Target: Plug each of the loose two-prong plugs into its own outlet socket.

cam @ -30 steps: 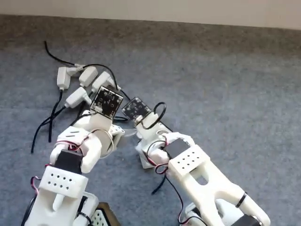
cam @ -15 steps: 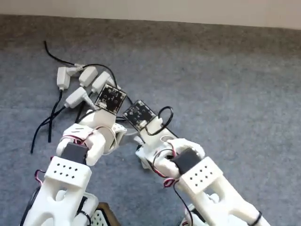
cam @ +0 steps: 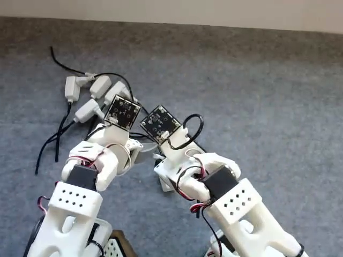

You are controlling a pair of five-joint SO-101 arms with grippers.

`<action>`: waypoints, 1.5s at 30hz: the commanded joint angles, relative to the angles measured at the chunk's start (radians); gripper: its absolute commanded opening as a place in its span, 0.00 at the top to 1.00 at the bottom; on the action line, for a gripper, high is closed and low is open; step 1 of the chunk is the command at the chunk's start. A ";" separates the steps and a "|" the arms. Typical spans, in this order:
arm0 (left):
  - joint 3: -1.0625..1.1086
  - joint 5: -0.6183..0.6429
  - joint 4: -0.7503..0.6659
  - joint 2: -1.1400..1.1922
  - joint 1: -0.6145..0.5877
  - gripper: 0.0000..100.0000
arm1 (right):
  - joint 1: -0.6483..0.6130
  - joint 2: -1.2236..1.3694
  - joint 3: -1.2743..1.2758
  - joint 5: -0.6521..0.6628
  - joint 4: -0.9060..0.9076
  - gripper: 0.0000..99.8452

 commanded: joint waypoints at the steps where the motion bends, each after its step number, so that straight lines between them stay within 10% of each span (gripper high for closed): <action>1: 0.013 -0.005 0.000 0.013 0.016 0.64 | 0.042 -0.031 -0.119 -0.011 0.021 0.99; 8: 0.016 -0.005 0.000 0.010 0.013 0.64 | 0.042 0.145 -0.277 0.005 0.102 0.99; 33: -0.054 0.132 -0.071 0.018 -0.329 0.64 | 0.077 0.260 -0.217 0.715 0.274 0.99; 45: -0.058 0.169 -0.104 0.018 -0.404 0.64 | 0.054 0.269 -0.213 0.741 0.325 0.99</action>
